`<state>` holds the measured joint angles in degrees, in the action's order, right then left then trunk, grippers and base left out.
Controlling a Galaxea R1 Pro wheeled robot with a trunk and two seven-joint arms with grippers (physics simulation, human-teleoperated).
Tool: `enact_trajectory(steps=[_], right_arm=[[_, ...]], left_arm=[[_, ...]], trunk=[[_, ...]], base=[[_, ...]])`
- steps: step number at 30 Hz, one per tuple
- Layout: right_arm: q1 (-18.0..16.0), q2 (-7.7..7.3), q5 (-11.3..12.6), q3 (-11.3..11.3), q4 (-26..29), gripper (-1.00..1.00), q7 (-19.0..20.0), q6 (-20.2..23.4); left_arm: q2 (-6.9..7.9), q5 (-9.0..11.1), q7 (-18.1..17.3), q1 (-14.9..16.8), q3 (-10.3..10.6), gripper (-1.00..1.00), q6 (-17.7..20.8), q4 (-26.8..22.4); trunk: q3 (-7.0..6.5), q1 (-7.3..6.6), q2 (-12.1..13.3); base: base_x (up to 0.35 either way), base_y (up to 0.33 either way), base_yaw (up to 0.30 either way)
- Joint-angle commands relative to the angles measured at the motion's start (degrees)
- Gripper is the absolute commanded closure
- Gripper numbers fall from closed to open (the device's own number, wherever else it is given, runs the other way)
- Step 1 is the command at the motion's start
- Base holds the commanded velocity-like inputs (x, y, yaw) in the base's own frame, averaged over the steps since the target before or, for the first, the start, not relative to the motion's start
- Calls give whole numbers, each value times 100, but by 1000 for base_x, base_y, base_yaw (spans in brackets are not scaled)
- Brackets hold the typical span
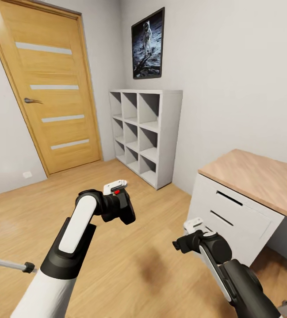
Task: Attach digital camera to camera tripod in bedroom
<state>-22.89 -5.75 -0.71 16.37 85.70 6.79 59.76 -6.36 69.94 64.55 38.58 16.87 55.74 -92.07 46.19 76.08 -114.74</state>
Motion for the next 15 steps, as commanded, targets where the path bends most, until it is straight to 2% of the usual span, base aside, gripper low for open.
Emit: enact_trajectory(steps=[1, 8, 15], right_arm=[[-7, -5, -9, 0, -23, -100, 55, 24], [-31, -5, -41, -22, -149, -100, 610, 24], [-38, -2, -79, -27, -172, -100, 782, 24]], left_arm=[[-2, 50, 57, 8, -6, 100, 13, 0], [-5, 51, 58, 3, -11, 100, 1, -3], [-2, 51, 64, 1, -16, 100, -1, -3]], trunk=[[6, -1, -3], [6, -1, -3], [6, -1, -3]], base=[[10, 0, 296], [93, -82, 298], [218, -195, 300]])
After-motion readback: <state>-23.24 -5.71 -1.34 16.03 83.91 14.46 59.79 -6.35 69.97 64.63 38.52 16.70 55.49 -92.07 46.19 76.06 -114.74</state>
